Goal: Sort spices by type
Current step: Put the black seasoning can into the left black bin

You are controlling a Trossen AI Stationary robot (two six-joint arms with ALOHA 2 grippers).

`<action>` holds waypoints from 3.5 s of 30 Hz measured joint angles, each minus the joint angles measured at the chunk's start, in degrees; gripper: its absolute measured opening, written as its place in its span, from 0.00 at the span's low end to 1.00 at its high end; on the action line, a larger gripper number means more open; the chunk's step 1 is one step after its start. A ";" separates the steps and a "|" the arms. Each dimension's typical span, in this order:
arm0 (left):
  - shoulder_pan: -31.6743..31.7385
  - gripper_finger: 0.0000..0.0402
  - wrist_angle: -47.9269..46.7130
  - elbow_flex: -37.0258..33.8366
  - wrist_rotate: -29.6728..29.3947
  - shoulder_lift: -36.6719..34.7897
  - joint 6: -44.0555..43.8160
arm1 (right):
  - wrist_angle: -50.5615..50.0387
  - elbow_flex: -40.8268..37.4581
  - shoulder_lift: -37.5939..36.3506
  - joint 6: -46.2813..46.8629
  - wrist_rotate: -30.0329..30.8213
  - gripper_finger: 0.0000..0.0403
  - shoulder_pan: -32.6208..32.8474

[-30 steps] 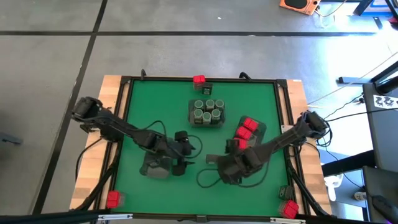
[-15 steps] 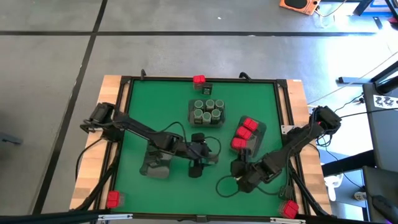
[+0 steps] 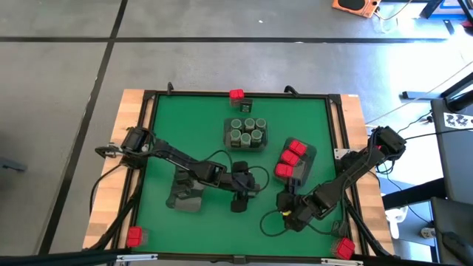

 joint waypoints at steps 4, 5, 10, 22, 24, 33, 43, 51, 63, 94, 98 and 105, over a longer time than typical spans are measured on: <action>-0.04 0.57 0.47 0.00 -0.02 0.03 -0.14 | -0.04 0.00 0.00 -1.26 1.12 0.73 -0.02; -0.06 0.54 0.45 0.00 -0.12 0.03 -0.21 | -0.04 0.00 0.00 -1.46 1.16 0.73 -0.02; -0.04 0.37 0.43 0.00 -0.46 0.03 -0.21 | -0.35 0.00 0.00 -1.65 0.50 0.73 -0.04; -0.93 0.31 -0.70 0.00 -0.53 -1.21 -1.25 | -0.06 0.00 0.00 -1.49 0.53 0.73 -0.04; -1.36 0.31 -1.54 0.00 -0.88 -2.57 -1.71 | -0.02 0.00 0.00 -1.49 0.53 0.73 -0.04; -4.68 0.30 -10.78 0.02 -7.81 -11.55 -2.39 | 0.46 0.00 0.02 -1.49 0.68 0.73 -0.04; -8.04 0.30 -22.08 0.04 -12.03 -20.89 -4.65 | 0.46 0.00 0.02 -1.51 1.07 0.73 -0.04; -11.14 0.30 -32.82 -0.63 -16.25 -27.63 -7.39 | 0.41 0.02 0.02 -1.51 1.08 0.73 -0.04; -10.16 0.30 -31.12 -17.94 -20.38 -42.94 -10.63 | 0.65 0.02 0.04 -1.53 2.05 0.73 -0.04; -8.85 0.30 -24.68 -33.99 -21.00 -53.37 -6.62 | 5.79 0.04 0.04 0.56 2.45 0.73 -0.17; -8.85 0.30 -24.72 -33.97 -20.96 -53.35 -6.18 | 6.12 0.04 0.04 0.56 2.45 0.73 -0.30; -8.85 0.30 -26.02 -33.99 -19.64 -54.35 -6.35 | 6.10 0.04 0.04 0.55 2.45 0.73 -0.28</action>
